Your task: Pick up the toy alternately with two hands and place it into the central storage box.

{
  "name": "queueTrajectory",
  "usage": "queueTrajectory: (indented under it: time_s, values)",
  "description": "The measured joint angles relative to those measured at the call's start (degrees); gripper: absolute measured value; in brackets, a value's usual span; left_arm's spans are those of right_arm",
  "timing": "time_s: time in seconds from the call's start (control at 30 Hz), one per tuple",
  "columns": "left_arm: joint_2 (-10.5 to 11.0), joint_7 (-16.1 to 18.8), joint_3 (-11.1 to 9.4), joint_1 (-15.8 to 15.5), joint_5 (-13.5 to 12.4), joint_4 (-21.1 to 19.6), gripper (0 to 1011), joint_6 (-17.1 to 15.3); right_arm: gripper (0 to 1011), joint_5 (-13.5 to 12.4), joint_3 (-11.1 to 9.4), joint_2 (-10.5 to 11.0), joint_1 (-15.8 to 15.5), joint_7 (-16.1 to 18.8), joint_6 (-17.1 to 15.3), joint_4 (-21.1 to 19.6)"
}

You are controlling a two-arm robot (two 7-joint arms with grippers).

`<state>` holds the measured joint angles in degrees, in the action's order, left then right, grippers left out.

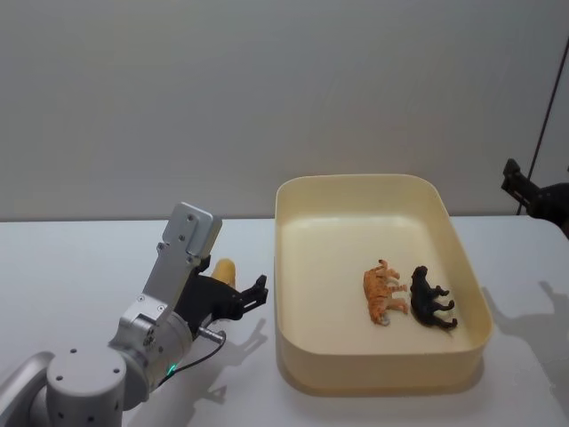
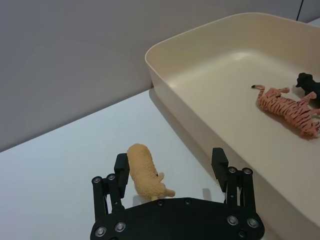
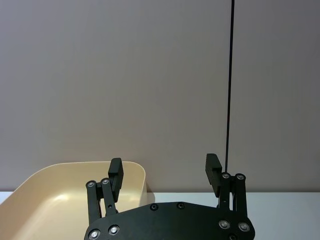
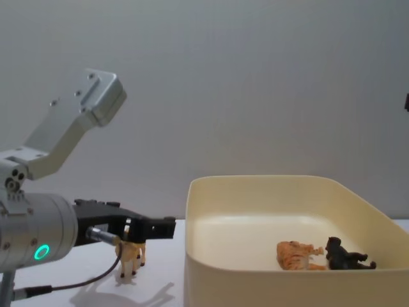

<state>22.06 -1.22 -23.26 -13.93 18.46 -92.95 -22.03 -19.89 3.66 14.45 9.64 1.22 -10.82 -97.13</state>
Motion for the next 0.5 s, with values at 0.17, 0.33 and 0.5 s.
queueTrajectory:
  time_s: [0.17,0.33,0.5]
  values:
    - [-0.4,0.0,0.2,-0.7,-0.3,1.5,1001,-1.4,1001,0.0,0.0,0.0,0.0,0.0,0.0,0.0]
    - [-0.9,-0.1,0.5,-1.5,-0.6,3.2,1001,-2.5,1001,0.0,0.0,0.0,0.0,0.0,0.0,0.0]
    - [-1.4,-0.5,0.7,-2.3,-0.7,4.7,1002,-2.9,1001,0.0,0.0,0.0,0.0,0.0,0.0,0.0]
